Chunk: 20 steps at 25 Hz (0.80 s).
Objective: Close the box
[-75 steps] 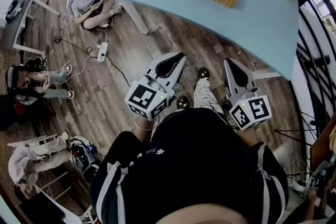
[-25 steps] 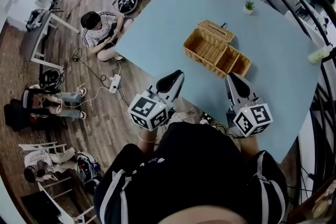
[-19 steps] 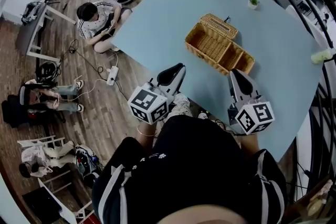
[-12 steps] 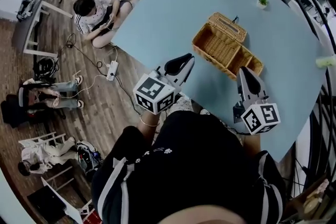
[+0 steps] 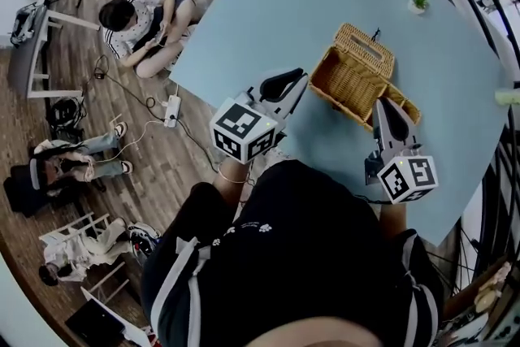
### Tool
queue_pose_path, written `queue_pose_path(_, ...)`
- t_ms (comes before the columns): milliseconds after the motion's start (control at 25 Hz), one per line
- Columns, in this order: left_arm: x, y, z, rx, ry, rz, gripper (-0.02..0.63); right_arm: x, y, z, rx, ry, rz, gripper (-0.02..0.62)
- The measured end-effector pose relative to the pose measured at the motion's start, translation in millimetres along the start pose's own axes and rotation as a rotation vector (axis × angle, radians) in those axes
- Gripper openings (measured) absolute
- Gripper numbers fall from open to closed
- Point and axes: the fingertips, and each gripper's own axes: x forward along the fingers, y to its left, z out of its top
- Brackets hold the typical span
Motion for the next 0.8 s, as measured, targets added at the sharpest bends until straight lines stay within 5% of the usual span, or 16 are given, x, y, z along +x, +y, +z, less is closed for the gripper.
queue_pose_path(400, 40.4, 52.7, 0.3, -0.027, 0.081, -0.046, 0.021, 25.9, -21.9, 4.4, 0.016, 0.018, -0.100, 0.028)
queue_pose_path(800, 107.9, 79.8, -9.2, -0.143, 0.191, -0.131, 0.025, 26.3, -52.0, 6.2, 0.078, 0.023, -0.220, 0.031)
